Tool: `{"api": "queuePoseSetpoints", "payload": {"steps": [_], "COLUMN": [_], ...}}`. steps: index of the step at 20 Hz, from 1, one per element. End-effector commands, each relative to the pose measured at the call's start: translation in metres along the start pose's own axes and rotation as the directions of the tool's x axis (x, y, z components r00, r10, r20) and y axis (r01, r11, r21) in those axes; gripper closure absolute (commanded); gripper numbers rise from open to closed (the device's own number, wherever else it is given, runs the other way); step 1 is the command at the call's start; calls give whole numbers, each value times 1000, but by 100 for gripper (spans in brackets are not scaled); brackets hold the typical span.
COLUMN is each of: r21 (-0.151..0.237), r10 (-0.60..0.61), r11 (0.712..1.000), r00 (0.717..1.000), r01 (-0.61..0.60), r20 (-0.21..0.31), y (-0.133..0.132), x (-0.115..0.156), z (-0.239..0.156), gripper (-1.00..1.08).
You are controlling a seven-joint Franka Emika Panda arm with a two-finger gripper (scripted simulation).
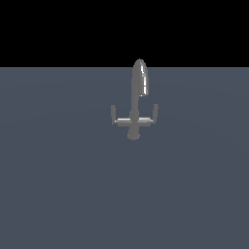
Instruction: Turn on the faucet by rotating a designated handle.
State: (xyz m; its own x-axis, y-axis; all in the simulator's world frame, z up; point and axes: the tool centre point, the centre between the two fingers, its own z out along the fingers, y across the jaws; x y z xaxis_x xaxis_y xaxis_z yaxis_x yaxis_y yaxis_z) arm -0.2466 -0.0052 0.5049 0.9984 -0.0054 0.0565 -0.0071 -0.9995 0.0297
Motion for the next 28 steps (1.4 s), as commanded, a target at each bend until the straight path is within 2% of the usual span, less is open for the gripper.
{"api": "queuePoseSetpoints", "payload": {"steps": [1, 7, 13, 20, 28], "r21": [0, 17, 66, 162, 293], "r10": [0, 8, 31, 73, 121], "r11": [1000, 1000, 997, 983, 942], "r00": [1000, 1000, 999, 994, 979], "r01": [0, -8, -33, -86, -165], "r20": [0, 8, 32, 84, 163], "y": [0, 3, 11, 28, 52], "x": [0, 6, 23, 58, 104], "z": [0, 2, 8, 22, 48], "gripper": [108, 108, 108, 108, 108]}}
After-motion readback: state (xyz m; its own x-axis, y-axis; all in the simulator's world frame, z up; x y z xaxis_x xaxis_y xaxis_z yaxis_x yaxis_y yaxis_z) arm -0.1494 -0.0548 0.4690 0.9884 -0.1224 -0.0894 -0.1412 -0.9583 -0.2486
